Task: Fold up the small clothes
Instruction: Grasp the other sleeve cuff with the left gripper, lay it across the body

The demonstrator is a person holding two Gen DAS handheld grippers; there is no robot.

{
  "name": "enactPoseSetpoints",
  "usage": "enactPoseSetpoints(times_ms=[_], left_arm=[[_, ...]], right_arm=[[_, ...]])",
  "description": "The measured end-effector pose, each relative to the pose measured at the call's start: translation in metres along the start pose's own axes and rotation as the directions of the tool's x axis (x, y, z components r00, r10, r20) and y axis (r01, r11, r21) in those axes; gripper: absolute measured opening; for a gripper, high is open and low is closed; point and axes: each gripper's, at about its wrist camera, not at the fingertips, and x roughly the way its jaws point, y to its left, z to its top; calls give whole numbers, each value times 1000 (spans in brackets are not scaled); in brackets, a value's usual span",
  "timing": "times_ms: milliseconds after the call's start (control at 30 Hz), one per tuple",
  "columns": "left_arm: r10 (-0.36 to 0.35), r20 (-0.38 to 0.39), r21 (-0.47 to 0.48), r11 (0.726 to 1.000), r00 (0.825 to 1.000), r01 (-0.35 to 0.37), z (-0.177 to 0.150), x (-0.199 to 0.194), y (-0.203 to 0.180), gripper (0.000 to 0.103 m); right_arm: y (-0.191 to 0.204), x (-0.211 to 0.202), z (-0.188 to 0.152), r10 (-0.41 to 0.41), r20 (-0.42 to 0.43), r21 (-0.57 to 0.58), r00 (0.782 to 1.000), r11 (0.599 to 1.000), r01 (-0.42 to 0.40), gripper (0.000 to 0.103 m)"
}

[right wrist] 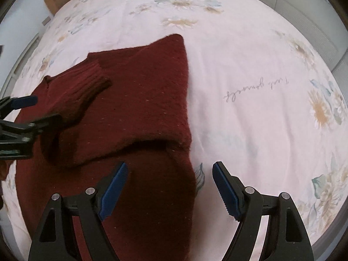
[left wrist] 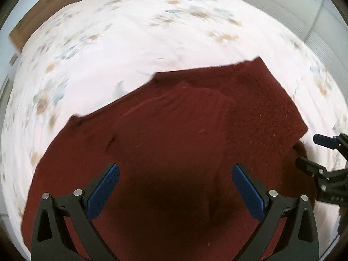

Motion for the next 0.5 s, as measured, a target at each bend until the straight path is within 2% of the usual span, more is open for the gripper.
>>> enactPoseSetpoints(times_ms=[133, 233, 333, 367, 400, 467, 500], left_arm=[[41, -47, 71, 997, 998, -37, 8, 31, -18, 101], [110, -71, 103, 989, 991, -103, 13, 53, -27, 101], [139, -92, 123, 984, 986, -127, 16, 68, -30, 95], [133, -90, 115, 986, 987, -123, 17, 69, -28, 89], [125, -79, 103, 988, 989, -117, 19, 68, -26, 71], [120, -77, 90, 990, 990, -113, 19, 64, -19, 51], [119, -75, 83, 990, 990, -113, 21, 62, -17, 36]], right_arm=[[-5, 6, -4, 11, -8, 21, 1000, 1000, -11, 81], [-13, 8, -9, 16, -19, 29, 1000, 999, -15, 81], [-15, 9, -13, 13, -29, 26, 1000, 1000, -12, 81], [-16, 10, -14, 10, -32, 23, 999, 1000, -10, 81], [-13, 11, -14, 8, -32, 22, 999, 1000, -7, 81], [-12, 11, -13, 5, -32, 23, 999, 1000, -5, 81], [-12, 11, -13, 6, -31, 23, 1000, 1000, -6, 81]])
